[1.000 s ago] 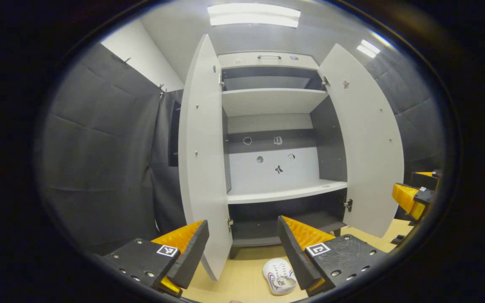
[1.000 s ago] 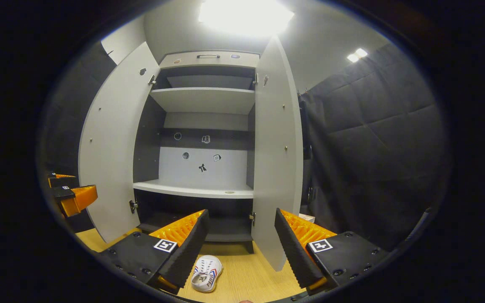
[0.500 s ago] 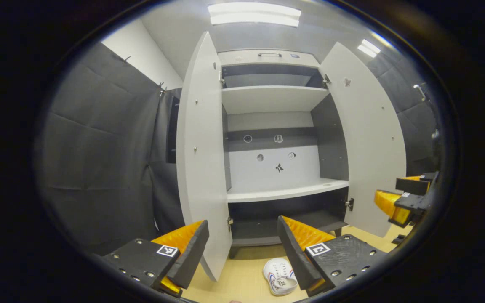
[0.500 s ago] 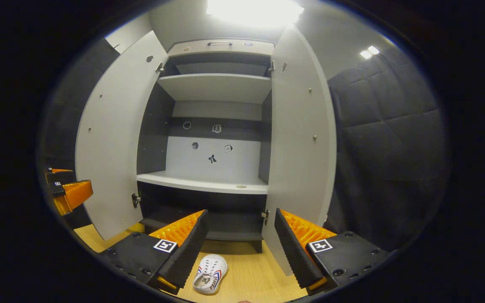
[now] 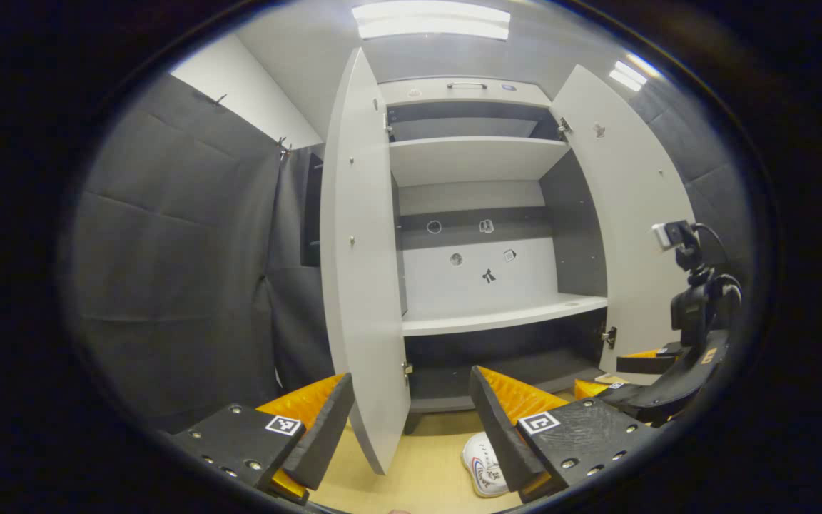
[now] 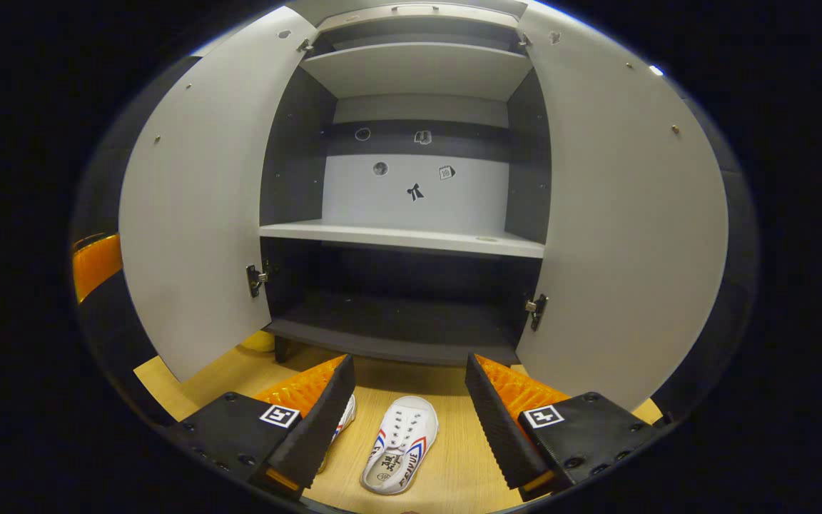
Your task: Grab one shoe with the right hand and put it into the shoe cabinet, grab the other shoe with the left hand and put it into the shoe cabinet; then close the right door with the right hand and the left door with the left hand.
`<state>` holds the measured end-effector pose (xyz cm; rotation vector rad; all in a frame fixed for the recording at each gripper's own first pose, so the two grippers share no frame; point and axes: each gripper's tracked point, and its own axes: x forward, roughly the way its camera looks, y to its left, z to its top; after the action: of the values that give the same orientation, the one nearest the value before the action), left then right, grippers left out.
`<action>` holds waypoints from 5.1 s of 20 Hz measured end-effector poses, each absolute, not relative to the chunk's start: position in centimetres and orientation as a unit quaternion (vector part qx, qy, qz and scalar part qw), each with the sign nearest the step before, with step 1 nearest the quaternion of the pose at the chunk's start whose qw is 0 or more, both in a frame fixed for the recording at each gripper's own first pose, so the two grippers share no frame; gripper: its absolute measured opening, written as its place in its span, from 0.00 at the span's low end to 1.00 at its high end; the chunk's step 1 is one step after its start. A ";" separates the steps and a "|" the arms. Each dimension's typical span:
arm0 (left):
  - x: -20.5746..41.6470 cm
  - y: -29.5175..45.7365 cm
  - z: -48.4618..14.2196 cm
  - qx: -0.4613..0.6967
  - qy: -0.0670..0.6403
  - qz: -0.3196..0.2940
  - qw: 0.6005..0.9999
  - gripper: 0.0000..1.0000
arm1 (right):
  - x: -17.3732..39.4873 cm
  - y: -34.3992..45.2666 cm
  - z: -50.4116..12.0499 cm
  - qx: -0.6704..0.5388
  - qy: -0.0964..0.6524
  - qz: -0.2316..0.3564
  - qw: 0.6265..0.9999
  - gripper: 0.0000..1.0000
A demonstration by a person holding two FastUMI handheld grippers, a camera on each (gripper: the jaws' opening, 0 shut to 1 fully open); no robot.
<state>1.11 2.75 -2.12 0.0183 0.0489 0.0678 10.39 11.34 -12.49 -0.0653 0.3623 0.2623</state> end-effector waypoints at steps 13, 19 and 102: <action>0.9 7.0 -3.4 0.021 0.039 0.079 0.996 0.94 | 10.5 15.5 -27.6 -0.020 0.384 0.172 0.907 0.98; 0.8 7.0 -3.9 0.020 0.044 0.081 0.996 0.94 | 10.2 16.0 -31.3 0.002 0.446 0.159 0.881 0.93; 13.3 -2.1 -6.2 -0.008 0.061 0.028 0.998 0.94 | 43.4 11.6 -0.5 0.073 0.258 0.106 0.957 0.01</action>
<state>13.31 -2.14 -6.17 -0.0156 0.1212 0.0566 43.39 11.64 -0.49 0.1489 0.5242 0.2157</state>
